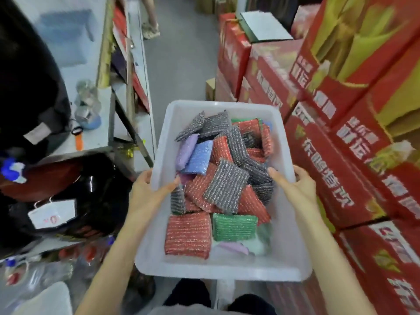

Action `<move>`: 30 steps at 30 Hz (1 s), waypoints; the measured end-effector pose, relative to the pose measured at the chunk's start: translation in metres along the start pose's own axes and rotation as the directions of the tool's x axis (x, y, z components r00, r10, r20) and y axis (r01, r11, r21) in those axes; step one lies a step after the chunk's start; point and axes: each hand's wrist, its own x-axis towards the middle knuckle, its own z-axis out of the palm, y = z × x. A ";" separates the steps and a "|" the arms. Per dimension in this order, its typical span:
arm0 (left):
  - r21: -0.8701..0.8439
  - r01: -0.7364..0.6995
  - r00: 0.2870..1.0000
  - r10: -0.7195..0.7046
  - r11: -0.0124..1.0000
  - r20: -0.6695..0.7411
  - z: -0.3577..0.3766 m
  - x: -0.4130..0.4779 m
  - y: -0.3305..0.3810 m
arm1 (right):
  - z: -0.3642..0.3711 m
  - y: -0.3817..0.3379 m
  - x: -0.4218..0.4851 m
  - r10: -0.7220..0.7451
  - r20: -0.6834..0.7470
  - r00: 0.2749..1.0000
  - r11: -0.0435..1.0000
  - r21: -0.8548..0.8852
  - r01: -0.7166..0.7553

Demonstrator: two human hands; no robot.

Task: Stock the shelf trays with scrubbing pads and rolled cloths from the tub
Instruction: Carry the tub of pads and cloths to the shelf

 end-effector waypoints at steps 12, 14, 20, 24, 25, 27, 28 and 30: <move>-0.106 0.049 0.966 -0.074 0.993 -0.249 0.002 0.251 0.048 | 0.183 -0.141 0.245 -0.183 0.241 0.953 0.979 -0.045 0.200; -0.147 0.060 0.958 -0.098 0.987 -0.269 0.003 0.293 0.062 | 0.212 -0.170 0.284 -0.180 0.278 0.944 0.974 -0.084 0.211; -0.219 0.007 0.944 -0.078 0.976 -0.319 0.010 0.418 0.119 | 0.281 -0.251 0.391 -0.202 0.357 0.912 0.957 -0.124 0.261; -0.184 0.052 0.924 -0.117 0.982 -0.364 0.013 0.510 0.137 | 0.331 -0.288 0.469 -0.205 0.414 0.887 0.956 -0.108 0.271; -0.186 0.063 0.920 -0.130 0.980 -0.369 0.016 0.535 0.141 | 0.346 -0.296 0.491 -0.207 0.429 0.879 0.955 -0.105 0.276; -0.201 0.088 0.913 -0.159 0.976 -0.375 0.025 0.579 0.152 | 0.377 -0.307 0.539 -0.210 0.459 0.863 0.953 -0.101 0.285; -0.216 0.096 0.904 -0.176 0.972 -0.391 0.031 0.601 0.158 | 0.394 -0.314 0.563 -0.213 0.474 0.854 0.952 -0.096 0.291; -0.254 0.098 0.881 -0.203 0.962 -0.429 0.041 0.645 0.168 | 0.428 -0.334 0.606 -0.227 0.513 0.828 0.951 -0.069 0.303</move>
